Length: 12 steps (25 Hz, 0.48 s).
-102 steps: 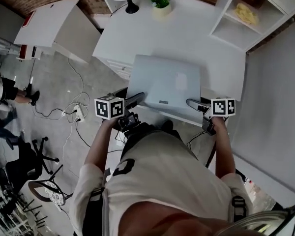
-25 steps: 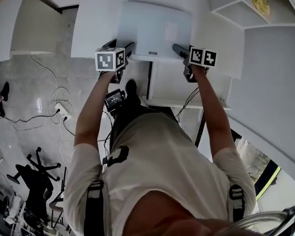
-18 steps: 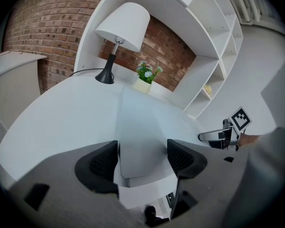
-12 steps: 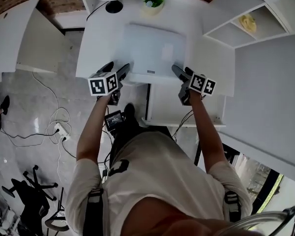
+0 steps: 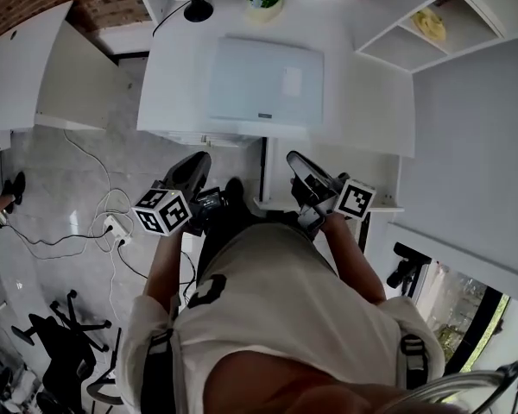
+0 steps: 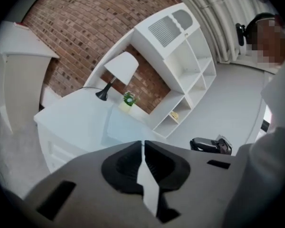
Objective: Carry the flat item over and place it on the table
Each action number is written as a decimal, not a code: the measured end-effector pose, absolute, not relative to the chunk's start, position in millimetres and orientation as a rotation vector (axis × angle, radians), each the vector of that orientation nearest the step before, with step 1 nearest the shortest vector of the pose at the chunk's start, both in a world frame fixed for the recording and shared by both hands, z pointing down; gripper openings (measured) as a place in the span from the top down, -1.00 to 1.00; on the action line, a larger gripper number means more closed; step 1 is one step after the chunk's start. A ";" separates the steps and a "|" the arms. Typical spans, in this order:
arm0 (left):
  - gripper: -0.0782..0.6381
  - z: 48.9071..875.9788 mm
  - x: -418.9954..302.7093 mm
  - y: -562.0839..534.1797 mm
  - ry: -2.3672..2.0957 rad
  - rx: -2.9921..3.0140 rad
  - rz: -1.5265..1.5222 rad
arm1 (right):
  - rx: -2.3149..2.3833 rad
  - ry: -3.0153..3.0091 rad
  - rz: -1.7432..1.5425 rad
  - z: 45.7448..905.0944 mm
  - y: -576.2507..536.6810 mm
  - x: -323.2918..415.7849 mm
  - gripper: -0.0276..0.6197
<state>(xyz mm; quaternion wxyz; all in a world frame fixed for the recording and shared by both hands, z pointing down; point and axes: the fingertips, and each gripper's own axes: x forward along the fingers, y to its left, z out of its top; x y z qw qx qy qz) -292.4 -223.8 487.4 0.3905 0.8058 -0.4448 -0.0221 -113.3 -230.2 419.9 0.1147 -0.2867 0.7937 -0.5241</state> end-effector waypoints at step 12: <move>0.73 403.9 -236.1 -214.5 -1.182 2.354 0.032 | -0.533 2.537 -1.319 350.1 -180.3 -131.7 0.89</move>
